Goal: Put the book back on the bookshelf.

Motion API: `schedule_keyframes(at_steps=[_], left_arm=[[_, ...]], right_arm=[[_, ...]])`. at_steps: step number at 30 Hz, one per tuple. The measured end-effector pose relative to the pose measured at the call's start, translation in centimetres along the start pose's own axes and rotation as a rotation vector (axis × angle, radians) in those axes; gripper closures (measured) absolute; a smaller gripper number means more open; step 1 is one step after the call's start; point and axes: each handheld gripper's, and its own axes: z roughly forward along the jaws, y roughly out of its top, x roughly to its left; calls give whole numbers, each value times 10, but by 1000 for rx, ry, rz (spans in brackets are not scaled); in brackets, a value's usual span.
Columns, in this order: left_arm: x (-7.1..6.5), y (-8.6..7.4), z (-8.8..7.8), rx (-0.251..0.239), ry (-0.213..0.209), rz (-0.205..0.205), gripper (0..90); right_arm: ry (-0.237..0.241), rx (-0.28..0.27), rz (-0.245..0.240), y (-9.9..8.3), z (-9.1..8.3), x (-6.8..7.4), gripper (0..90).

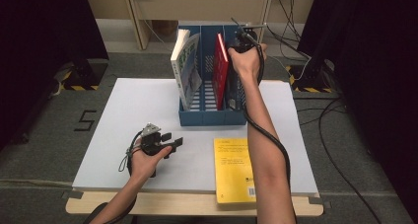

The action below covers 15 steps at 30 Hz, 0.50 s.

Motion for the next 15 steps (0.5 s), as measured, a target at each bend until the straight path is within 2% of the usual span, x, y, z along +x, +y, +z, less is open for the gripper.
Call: schedule_keyframes(at_steps=[15], left_arm=[[1,0,0,5,4,1,392]], right_arm=[[13,0,14,0,3,-1,685]])
